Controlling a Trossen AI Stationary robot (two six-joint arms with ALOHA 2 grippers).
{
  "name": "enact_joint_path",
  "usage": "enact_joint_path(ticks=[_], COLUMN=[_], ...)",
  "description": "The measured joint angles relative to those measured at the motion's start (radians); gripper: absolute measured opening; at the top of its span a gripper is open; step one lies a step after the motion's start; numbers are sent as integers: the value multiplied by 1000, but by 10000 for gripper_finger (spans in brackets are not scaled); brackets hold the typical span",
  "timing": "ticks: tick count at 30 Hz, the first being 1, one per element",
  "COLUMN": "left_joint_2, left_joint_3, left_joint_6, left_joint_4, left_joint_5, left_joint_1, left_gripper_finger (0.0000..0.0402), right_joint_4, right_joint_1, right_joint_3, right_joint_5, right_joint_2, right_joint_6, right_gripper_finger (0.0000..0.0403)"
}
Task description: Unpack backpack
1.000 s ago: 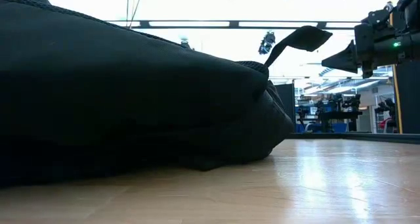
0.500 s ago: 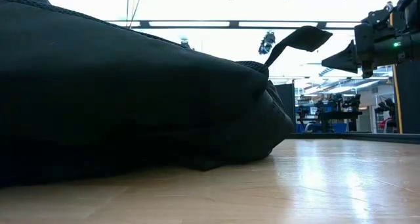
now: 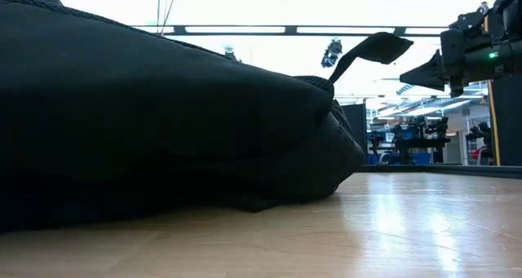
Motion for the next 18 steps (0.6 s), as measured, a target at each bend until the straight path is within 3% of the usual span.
enact_joint_path(ticks=[18], left_joint_2=[0], left_joint_3=[0], left_joint_6=[0], left_joint_4=[0], left_joint_5=[0], left_joint_1=[0], left_gripper_finger=[0], right_joint_4=[0], right_joint_1=[0], right_joint_3=[0], right_joint_5=[0], right_joint_2=[0], right_joint_6=[0], right_gripper_finger=[7])
